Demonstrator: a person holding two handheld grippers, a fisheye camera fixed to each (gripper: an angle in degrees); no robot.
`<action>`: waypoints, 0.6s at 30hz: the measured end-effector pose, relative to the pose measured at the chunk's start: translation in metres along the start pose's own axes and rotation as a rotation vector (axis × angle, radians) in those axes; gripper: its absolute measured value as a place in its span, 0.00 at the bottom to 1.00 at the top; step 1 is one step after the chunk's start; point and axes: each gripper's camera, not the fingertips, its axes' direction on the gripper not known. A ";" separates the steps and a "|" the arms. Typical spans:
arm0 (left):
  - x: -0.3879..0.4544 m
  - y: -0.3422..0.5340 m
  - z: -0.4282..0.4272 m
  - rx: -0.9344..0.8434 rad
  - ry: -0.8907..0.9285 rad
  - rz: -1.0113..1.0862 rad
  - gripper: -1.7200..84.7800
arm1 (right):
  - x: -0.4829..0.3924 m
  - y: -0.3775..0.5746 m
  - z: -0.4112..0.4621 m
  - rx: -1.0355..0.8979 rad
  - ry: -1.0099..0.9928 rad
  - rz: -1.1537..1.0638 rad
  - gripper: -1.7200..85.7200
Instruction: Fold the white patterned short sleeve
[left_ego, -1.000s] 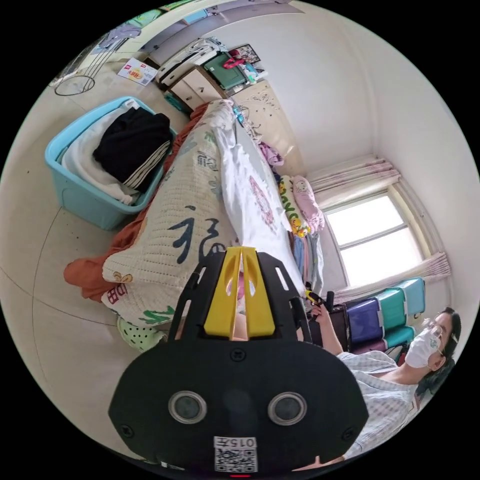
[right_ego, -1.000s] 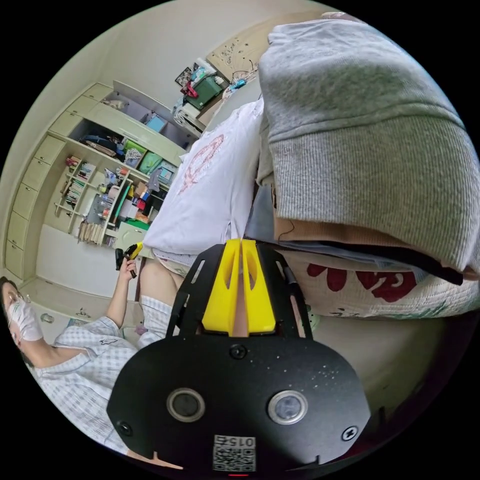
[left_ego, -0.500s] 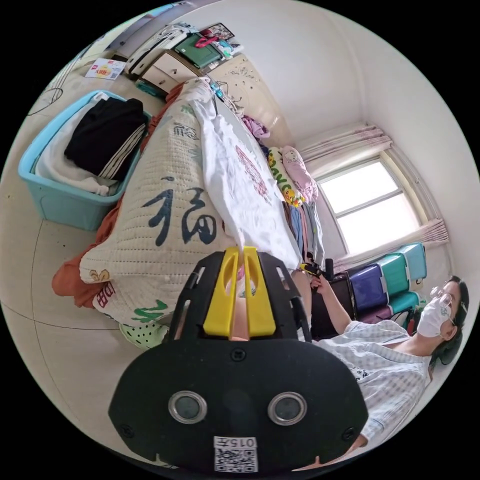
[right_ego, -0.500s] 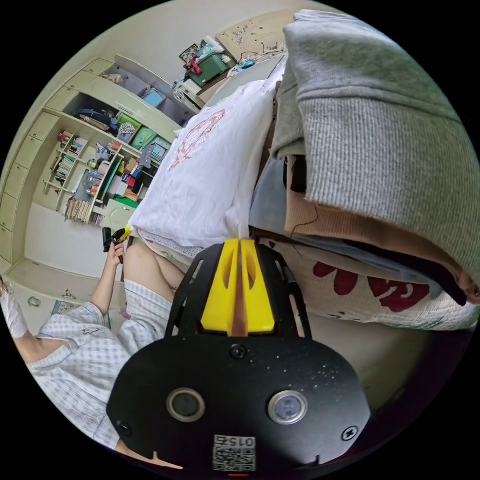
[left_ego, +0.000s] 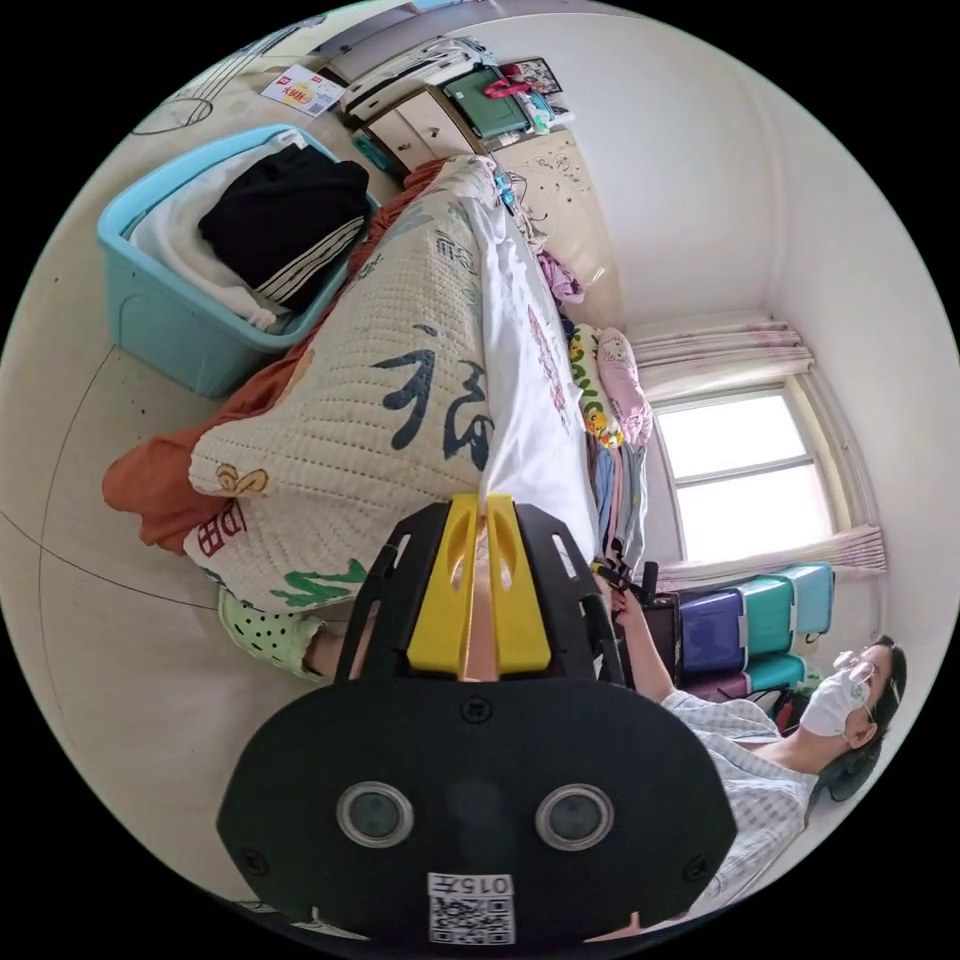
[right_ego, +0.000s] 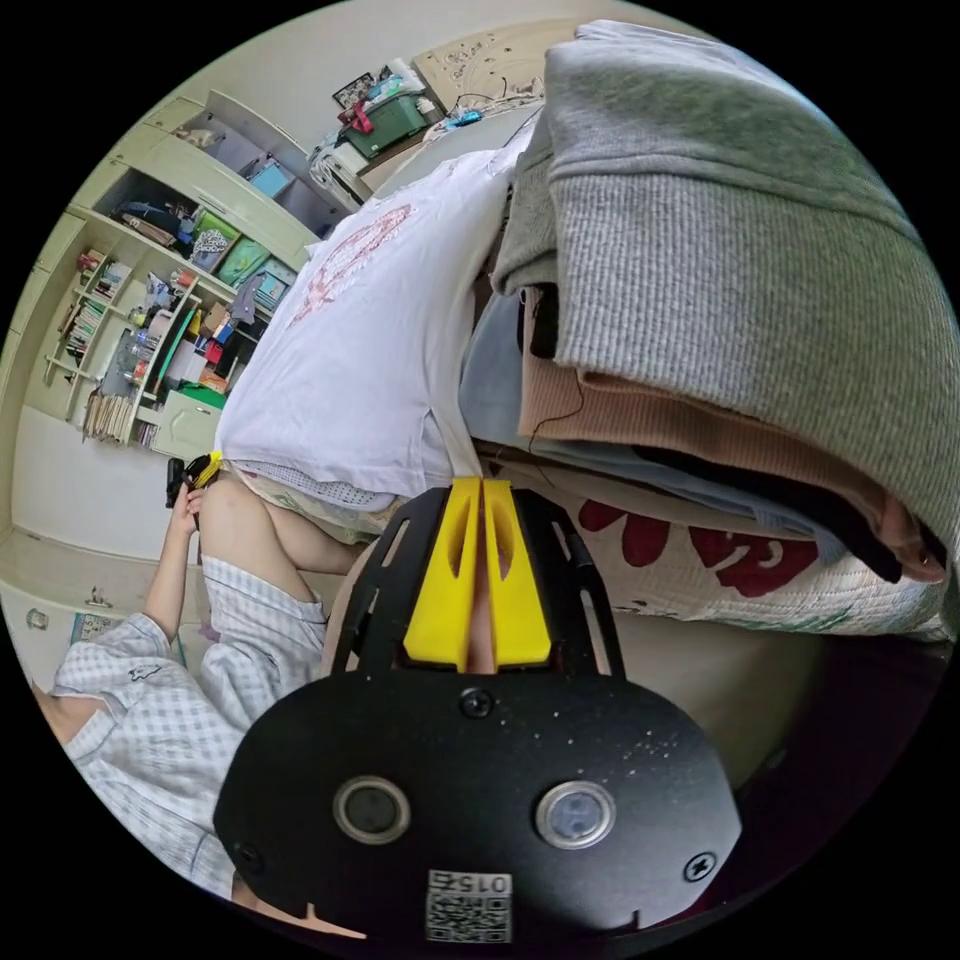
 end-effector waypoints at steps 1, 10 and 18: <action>-0.005 0.002 0.004 0.002 -0.012 0.004 0.01 | -0.001 -0.003 0.004 -0.005 0.010 -0.006 0.02; -0.014 0.003 0.035 -0.119 -0.303 0.098 0.01 | 0.008 -0.014 0.002 -0.048 0.016 -0.074 0.07; 0.071 -0.062 0.100 -0.069 -0.539 0.328 0.02 | -0.048 -0.106 -0.081 0.307 -0.065 -0.352 0.04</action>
